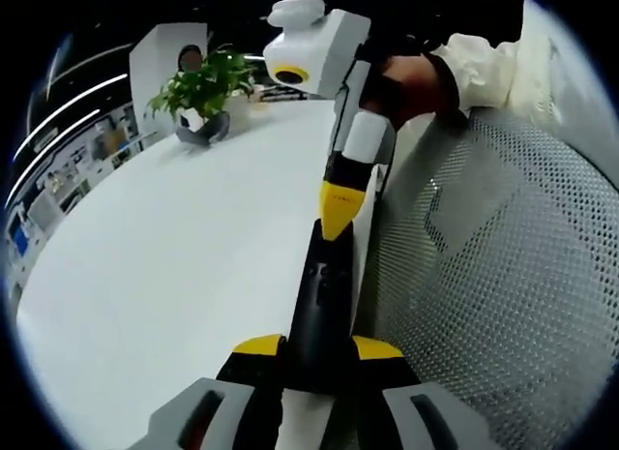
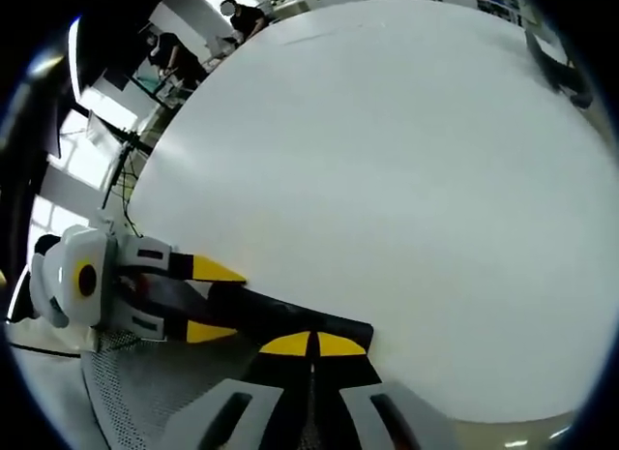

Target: Press the specified remote control buttons in sequence, fully releasing each button before pressing the next.

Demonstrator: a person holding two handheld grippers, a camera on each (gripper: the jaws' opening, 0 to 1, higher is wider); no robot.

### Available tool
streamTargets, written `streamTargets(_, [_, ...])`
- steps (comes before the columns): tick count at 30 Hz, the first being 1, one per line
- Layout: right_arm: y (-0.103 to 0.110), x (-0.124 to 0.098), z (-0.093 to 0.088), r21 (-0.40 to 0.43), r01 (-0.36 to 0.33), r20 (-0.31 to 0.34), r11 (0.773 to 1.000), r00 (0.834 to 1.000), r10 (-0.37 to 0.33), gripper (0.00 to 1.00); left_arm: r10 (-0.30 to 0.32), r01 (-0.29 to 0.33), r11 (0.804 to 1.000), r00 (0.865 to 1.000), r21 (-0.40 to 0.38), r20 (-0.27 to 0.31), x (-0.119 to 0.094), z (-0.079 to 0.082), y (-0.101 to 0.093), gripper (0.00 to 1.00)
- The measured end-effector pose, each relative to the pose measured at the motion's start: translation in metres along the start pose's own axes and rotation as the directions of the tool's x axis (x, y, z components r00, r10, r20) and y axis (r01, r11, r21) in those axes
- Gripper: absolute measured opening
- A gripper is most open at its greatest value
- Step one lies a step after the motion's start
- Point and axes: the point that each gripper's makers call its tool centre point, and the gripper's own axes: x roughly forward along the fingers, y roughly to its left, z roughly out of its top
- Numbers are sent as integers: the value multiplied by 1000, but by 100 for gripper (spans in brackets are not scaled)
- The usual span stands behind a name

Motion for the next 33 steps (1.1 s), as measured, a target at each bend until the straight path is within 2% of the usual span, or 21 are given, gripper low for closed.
streamTargets(6, [1, -1, 1, 3, -3, 0, 1000, 1000, 3, 0, -4, 4, 1000, 1000, 11, 2, 0, 0, 0, 25])
streamTargets(9, [-2, -1, 10, -29, 19, 50, 999, 999, -18, 0, -8, 8, 1000, 1000, 22, 5, 2, 1, -2, 24])
streamTargets(13, [5, -1, 13, -41, -20, 62, 999, 998, 23, 0, -7, 7, 999, 1000, 33, 4, 2, 2, -2, 24])
streamTargets(17, [6, 0, 17, -74, -9, 80, 997, 997, 15, 0, -8, 8, 999, 1000, 31, 5, 2, 2, -2, 24])
streamTargets(21, [7, 4, 13, -75, -15, 54, 997, 998, 19, 0, -8, 7, 1000, 1000, 30, 7, 2, 2, -2, 25])
streamTargets(29, [4, 4, 16, -105, 10, 74, 994, 997, -2, 0, -8, 7, 1000, 1000, 28, 9, 2, 2, -3, 25])
streamTargets(33, [8, 8, 12, -131, 9, 44, 991, 999, -3, 0, -8, 8, 1000, 1000, 29, 9, 2, 2, -3, 25])
